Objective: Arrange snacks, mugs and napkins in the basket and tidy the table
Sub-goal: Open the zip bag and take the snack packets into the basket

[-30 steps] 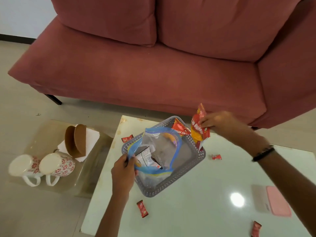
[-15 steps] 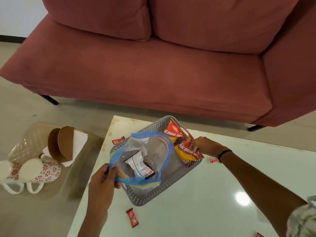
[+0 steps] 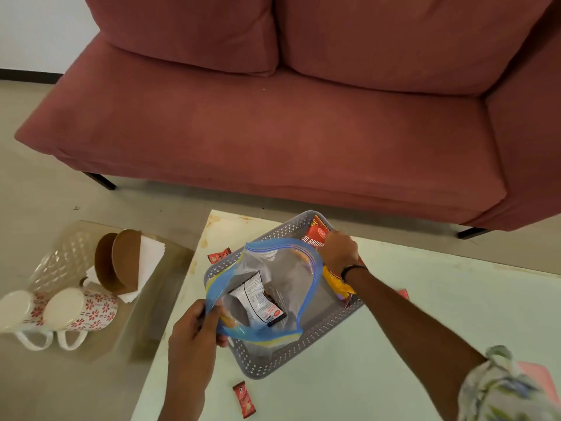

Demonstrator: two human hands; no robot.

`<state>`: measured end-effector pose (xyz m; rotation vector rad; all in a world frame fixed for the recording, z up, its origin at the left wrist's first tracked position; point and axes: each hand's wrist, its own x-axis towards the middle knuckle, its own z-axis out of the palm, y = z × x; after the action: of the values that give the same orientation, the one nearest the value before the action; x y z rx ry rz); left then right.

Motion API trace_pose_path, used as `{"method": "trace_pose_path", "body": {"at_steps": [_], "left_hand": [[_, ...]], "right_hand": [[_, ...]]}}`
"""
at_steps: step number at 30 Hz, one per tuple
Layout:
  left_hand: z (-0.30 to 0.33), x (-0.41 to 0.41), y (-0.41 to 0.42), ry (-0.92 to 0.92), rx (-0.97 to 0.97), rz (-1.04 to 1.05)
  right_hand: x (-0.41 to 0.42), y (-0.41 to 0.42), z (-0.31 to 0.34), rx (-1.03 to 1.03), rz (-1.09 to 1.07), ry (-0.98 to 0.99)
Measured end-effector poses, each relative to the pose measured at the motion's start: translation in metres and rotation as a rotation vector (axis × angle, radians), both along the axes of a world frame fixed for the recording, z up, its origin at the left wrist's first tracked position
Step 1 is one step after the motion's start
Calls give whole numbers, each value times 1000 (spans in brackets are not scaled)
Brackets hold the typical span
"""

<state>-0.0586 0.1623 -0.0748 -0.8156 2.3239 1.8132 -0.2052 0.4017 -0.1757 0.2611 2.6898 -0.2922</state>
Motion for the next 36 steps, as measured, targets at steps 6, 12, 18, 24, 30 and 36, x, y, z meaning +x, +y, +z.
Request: {"method": "trace_pose_path", "body": {"at_steps": [6, 12, 18, 24, 30, 36], "left_hand": [[-4, 3, -3, 14, 0, -7], [-7, 3, -5, 14, 17, -7], [-6, 2, -5, 18, 28, -17], [-2, 3, -1, 20, 25, 8], [8, 8, -1, -19, -3, 43], [21, 17, -1, -28, -16, 46]], "right_hand": [[9, -18, -23, 52, -80, 52], [8, -24, -38, -234, -215, 148], [6, -16, -29, -94, -211, 321], [7, -9, -27, -77, -181, 368], [44, -26, 98, -618, -256, 688], [84, -101, 129, -506, 335, -28]]}}
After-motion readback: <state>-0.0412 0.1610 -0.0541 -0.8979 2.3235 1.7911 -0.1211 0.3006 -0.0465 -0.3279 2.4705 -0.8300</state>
